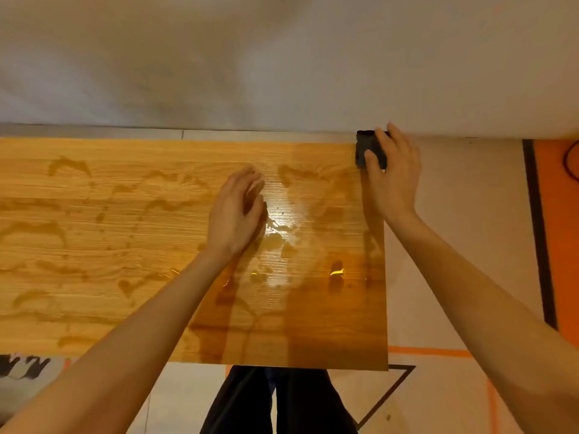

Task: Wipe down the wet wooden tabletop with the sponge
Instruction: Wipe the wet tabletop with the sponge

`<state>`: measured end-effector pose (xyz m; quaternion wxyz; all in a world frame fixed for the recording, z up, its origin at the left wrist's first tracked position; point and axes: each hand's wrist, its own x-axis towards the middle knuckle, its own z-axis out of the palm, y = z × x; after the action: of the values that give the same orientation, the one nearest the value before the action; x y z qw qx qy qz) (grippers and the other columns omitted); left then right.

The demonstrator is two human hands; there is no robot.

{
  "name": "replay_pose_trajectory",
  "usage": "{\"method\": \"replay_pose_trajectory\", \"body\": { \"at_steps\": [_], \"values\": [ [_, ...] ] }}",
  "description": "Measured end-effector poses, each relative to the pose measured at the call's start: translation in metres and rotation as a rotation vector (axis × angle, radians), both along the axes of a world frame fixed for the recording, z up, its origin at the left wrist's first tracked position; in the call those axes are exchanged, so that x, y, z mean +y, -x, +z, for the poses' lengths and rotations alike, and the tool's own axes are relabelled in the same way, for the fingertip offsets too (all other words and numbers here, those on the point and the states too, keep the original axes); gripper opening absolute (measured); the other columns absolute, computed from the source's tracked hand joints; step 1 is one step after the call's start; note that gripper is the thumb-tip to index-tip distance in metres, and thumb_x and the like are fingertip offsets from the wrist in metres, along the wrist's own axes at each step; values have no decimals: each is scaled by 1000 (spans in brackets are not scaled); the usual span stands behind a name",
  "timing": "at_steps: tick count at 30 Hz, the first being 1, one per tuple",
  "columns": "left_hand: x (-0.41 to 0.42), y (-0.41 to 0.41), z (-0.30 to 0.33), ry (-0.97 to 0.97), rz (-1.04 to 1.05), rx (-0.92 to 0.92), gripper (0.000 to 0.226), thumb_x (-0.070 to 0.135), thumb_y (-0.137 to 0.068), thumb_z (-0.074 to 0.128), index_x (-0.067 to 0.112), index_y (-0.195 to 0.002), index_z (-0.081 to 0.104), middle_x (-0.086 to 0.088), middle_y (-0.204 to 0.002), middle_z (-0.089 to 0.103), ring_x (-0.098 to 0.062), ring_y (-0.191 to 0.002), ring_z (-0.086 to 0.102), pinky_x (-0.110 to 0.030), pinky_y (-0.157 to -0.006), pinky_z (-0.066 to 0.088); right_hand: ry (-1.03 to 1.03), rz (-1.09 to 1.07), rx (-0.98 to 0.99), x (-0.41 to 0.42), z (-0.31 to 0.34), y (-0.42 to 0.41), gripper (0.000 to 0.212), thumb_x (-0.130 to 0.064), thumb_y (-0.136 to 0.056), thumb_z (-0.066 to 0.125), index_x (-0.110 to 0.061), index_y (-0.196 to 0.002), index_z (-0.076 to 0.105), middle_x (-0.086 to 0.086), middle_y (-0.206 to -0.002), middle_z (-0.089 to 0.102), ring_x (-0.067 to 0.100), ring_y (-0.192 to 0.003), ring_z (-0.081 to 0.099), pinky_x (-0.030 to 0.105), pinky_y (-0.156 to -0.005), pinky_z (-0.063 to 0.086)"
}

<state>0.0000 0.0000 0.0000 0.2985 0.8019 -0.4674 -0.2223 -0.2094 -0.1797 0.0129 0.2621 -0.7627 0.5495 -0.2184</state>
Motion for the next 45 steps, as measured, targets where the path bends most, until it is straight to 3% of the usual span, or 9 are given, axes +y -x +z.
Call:
{"method": "replay_pose_trajectory", "body": {
  "at_steps": [4, 7, 11, 18, 23, 33, 37, 41, 45],
  "values": [
    [6, -25, -11, -75, -12, -133, 52, 26, -102, 55, 16, -151, 44, 0, -162, 34, -18, -150, 29, -37, -122, 25, -19, 50, 149, -19, -24, -14, 50, -37, -102, 43, -19, -148, 38, 1, -160, 23, 29, -148, 11, 45, -120, 12],
    [14, -38, -21, -119, -67, -171, 54, 28, -105, 50, 14, -155, 36, 0, -165, 28, -15, -153, 21, -35, -126, 12, -11, 36, 110, -17, -42, -21, 50, -34, -103, 40, -17, -150, 33, 0, -161, 19, 25, -147, 12, 30, -115, 19],
    [21, -49, -29, -120, -108, -193, 57, 32, -106, 47, 17, -158, 31, 5, -166, 22, -9, -153, 15, -40, -126, 17, 57, 43, 192, -1, -48, -17, 50, -24, -103, 40, -13, -151, 29, 4, -159, 21, 26, -146, 14, 18, -102, 17],
    [23, -51, -45, -45, -123, -256, 57, 34, -106, 42, 13, -157, 32, -1, -166, 24, -15, -154, 17, -38, -127, 14, 53, 147, 296, 87, -46, 24, 51, -24, -102, 46, -11, -149, 33, 7, -159, 24, 28, -147, 17, 32, -104, 37],
    [22, -51, -48, -32, -127, -294, 57, 35, -106, 40, 13, -157, 32, 0, -167, 24, -15, -155, 17, -31, -127, 10, 121, 132, 335, 16, -53, -18, 49, -22, -101, 35, -12, -149, 33, 11, -158, 26, 35, -147, 12, 48, -120, 20],
    [25, -49, -49, -11, -125, -298, 56, 33, -105, 41, 11, -157, 33, -2, -166, 25, -17, -154, 20, -38, -127, 15, 50, 191, 191, 94, -43, 19, 44, -26, -103, 41, -20, -146, 40, -5, -156, 31, 19, -149, 14, 11, -116, 8],
    [23, -50, -49, -3, -128, -302, 56, 32, -105, 42, 10, -156, 34, -2, -166, 26, -18, -154, 21, -40, -127, 18, 244, 238, 344, 37, -49, -16, 44, -18, -104, 38, -4, -145, 40, 16, -154, 33, 31, -142, 25, 38, -119, 23],
    [23, -52, -51, 10, -118, -290, 54, 30, -105, 43, 10, -155, 37, -2, -165, 28, -16, -154, 23, -41, -126, 19, 149, 132, 332, 2, -56, -57, 48, -29, -106, 26, -8, -148, 34, 9, -157, 29, 32, -147, 16, 40, -122, 12],
    [25, -49, -53, 34, -116, -276, 52, 23, -104, 41, 8, -153, 39, -6, -164, 31, -19, -153, 25, -44, -126, 21, 136, 265, 400, 71, -50, -15, 51, -26, -103, 28, -8, -151, 28, 13, -159, 23, 32, -149, 10, 47, -122, 5]
  ]
}}
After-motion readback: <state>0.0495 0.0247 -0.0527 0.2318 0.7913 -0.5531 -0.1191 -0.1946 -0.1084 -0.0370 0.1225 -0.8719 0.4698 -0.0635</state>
